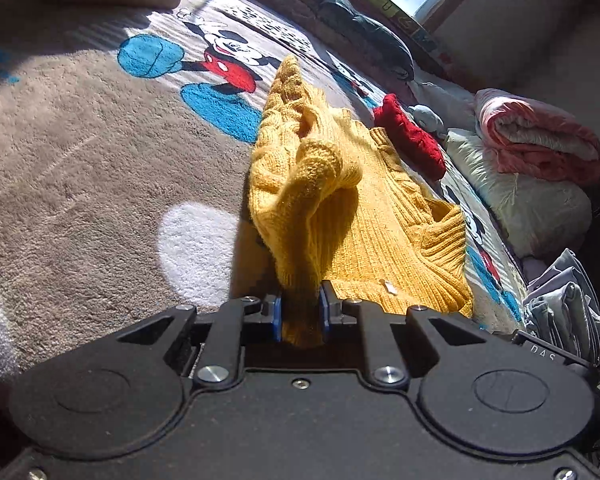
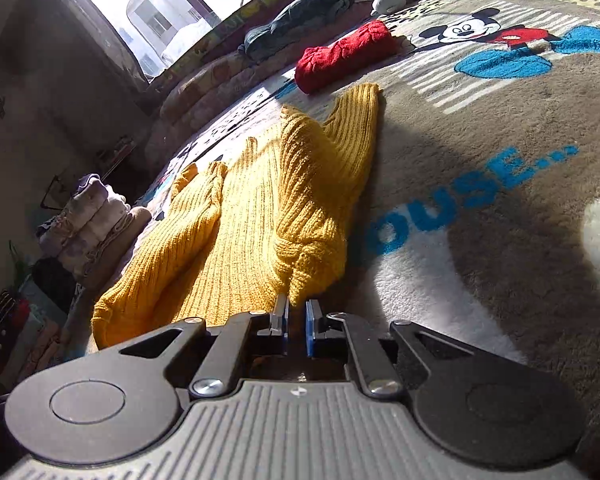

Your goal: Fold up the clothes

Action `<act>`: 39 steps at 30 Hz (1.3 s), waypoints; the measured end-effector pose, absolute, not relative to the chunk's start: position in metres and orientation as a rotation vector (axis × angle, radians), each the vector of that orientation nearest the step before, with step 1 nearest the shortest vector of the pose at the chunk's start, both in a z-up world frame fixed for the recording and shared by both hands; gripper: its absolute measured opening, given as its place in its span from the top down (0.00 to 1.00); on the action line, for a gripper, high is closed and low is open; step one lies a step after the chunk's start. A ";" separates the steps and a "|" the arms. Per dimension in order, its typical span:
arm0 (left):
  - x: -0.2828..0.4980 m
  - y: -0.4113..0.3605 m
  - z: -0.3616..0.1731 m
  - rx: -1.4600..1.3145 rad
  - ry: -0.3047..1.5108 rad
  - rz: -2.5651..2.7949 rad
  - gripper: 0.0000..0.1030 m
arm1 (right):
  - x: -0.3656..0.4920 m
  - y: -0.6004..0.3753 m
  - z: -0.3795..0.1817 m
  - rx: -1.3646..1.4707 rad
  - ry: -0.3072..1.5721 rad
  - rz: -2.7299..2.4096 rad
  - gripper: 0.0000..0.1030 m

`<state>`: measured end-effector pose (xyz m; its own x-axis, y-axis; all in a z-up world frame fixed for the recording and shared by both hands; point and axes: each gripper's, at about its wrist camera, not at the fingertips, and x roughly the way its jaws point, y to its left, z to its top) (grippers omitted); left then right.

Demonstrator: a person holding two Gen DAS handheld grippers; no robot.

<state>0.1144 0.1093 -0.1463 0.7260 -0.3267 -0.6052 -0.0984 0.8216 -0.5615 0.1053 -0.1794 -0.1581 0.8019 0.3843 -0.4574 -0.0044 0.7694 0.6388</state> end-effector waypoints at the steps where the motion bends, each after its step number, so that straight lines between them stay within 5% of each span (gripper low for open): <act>1: 0.108 0.111 -0.152 -0.606 0.726 -0.149 0.84 | 0.102 -0.180 -0.164 0.635 0.625 0.220 0.98; 6: 0.103 0.114 -0.152 -0.667 0.722 -0.148 0.81 | 0.088 -0.185 -0.174 0.602 0.641 0.223 1.00; 9: 0.097 0.124 -0.155 -0.800 0.716 -0.164 0.80 | 0.079 -0.193 -0.177 0.700 0.617 0.231 0.91; 14: 0.105 0.113 -0.150 -0.835 0.720 -0.146 0.56 | 0.090 -0.193 -0.183 0.890 0.610 0.270 0.52; 16: 0.108 0.109 -0.148 -0.847 0.722 -0.138 0.55 | 0.104 -0.181 -0.180 0.916 0.623 0.285 0.39; 18: 0.112 0.104 -0.146 -0.860 0.723 -0.131 0.74 | 0.119 -0.166 -0.174 0.857 0.654 0.269 0.47; 19: 0.112 0.101 -0.141 -0.827 0.728 -0.136 0.85 | 0.121 -0.157 -0.169 0.780 0.671 0.256 0.72; 20: 0.109 0.098 -0.134 -0.790 0.713 -0.149 0.85 | 0.123 -0.148 -0.164 0.702 0.688 0.242 0.78; 24: 0.110 0.095 -0.136 -0.645 0.760 -0.148 0.86 | 0.100 -0.125 -0.161 0.299 0.627 0.279 0.80; 28: 0.103 0.113 -0.157 -0.743 0.736 -0.185 0.79 | 0.093 -0.136 -0.155 0.315 0.625 0.292 0.74; 39: 0.092 0.142 -0.102 -0.624 0.651 -0.109 0.73 | 0.058 -0.145 -0.130 0.250 0.424 0.407 0.65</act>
